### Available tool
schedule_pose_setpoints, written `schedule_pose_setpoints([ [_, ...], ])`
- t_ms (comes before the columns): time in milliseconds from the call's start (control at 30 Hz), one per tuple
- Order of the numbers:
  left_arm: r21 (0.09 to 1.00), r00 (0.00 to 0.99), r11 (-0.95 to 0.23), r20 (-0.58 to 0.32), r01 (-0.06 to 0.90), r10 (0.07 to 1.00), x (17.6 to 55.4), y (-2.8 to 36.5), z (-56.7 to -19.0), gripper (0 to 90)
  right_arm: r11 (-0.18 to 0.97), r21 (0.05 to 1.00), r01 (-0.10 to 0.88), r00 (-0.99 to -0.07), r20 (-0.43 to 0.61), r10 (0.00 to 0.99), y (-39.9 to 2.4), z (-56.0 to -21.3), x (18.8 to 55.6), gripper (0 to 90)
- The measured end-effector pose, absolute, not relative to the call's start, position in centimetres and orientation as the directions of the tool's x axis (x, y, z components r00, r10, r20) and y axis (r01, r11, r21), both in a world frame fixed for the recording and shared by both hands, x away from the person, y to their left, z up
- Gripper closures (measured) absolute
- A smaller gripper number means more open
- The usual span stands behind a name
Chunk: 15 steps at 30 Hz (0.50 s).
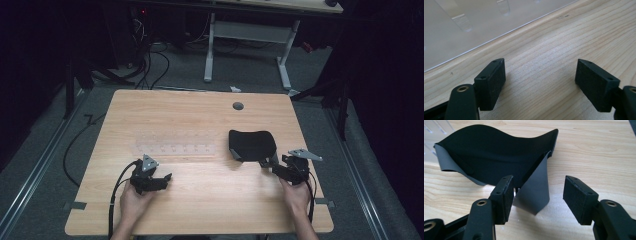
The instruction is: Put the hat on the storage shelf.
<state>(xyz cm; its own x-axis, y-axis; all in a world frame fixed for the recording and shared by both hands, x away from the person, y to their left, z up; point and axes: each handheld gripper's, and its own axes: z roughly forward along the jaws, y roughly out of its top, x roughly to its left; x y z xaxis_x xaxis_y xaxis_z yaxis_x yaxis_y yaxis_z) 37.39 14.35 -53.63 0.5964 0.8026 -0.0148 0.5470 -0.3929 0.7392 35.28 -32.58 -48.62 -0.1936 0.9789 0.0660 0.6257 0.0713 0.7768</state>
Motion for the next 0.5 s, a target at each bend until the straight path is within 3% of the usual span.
schedule_pose_setpoints([
  [500, 0.739, 0.596, -0.393, -0.015, 0.547, 0.803, 37.4, 14.3, -53.6, 24.9, 0.028, 0.763, 0.646, -0.187, 0.123, 0.975, -32.4, -48.9, 38.5, 49.0],
])
